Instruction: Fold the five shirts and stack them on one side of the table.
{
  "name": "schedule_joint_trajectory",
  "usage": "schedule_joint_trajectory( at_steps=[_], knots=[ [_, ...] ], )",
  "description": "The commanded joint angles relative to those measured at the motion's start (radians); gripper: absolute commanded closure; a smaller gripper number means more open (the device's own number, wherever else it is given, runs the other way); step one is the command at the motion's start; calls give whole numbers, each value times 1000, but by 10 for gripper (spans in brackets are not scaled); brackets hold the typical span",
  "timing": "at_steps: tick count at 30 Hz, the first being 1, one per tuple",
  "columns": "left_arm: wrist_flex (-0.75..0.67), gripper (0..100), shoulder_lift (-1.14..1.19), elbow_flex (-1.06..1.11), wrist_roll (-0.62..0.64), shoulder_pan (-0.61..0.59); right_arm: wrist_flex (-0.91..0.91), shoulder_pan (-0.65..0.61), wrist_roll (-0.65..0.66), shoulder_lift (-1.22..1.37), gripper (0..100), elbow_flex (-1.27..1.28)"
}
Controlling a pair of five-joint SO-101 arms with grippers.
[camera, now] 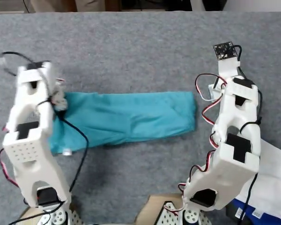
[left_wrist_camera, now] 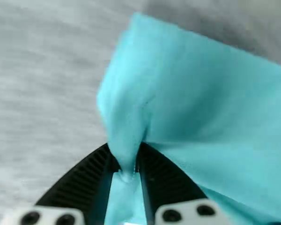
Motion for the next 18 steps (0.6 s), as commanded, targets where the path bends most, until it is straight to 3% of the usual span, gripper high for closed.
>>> schedule_joint_trajectory(
  at_steps=[1, 7, 12, 18],
  knots=[
    [74, 982, -19, -164, -49, -103, -23, 18, -9, -12, 994, -5],
    [210, 981, -18, -328, -78, -143, -48, 18, -9, -12, 994, -1],
    [278, 981, -18, -371, -77, 0, -51, 18, -9, -12, 994, -1],
    [279, 981, -18, -364, -40, 259, -54, 18, -9, -8, 994, 1]
  ],
)
